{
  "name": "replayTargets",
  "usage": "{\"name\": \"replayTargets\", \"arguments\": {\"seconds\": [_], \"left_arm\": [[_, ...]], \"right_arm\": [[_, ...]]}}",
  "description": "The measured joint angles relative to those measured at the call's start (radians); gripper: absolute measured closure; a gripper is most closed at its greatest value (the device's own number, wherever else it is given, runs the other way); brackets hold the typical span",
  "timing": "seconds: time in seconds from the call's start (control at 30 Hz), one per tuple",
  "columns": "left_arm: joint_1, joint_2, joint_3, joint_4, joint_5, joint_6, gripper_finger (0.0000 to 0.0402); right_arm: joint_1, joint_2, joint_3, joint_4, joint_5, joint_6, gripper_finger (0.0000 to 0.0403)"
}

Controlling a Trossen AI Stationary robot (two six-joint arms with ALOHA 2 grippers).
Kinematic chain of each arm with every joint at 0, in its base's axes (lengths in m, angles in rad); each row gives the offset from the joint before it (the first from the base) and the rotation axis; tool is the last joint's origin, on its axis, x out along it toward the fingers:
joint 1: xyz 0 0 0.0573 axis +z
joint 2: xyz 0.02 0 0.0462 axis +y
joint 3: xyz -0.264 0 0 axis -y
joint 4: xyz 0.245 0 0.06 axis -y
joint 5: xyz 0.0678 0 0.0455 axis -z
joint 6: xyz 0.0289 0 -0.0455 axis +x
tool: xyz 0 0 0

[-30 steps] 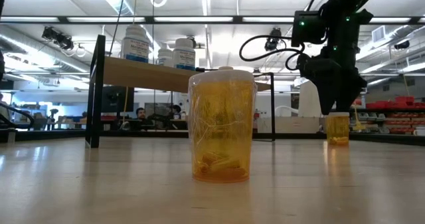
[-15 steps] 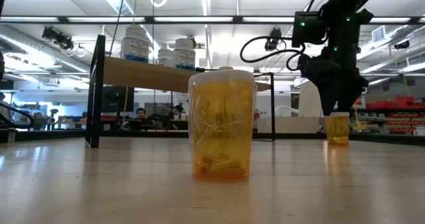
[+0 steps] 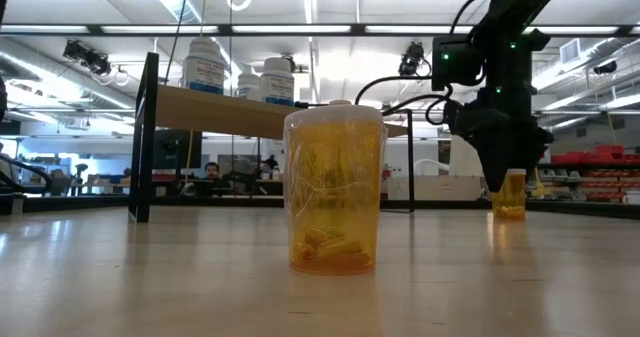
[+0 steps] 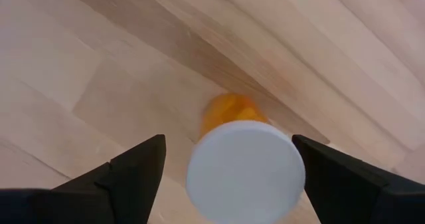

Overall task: Pick and place medicine bottles onto shelf by color
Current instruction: Put the orange pill bottle on the shelf aligned with the other orange pill bottle

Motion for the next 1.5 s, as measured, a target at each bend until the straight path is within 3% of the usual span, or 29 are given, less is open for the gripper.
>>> {"name": "replayTargets", "arguments": {"seconds": [0.23,0.67,0.87,1.23,1.5], "left_arm": [[0.0,0.0,0.0,0.0,0.0,0.0,0.023],[0.0,0.0,0.0,0.0,-0.002,-0.024,0.023],[0.0,0.0,0.0,0.0,-0.003,-0.044,0.023],[0.0,0.0,0.0,0.0,-0.003,-0.049,0.023],[0.0,0.0,0.0,0.0,-0.003,-0.041,0.023]], "right_arm": [[0.0,-0.002,0.0,0.001,-0.029,-0.004,0.0076],[0.0,-0.002,0.0,0.001,-0.034,-0.019,0.0126],[0.0,-0.002,0.006,-0.008,-0.105,-0.018,0.014],[0.008,-0.002,0.243,-0.161,-0.096,-0.075,0.0157],[0.041,-0.003,0.387,-0.289,0.001,-0.148,0.0169]]}}
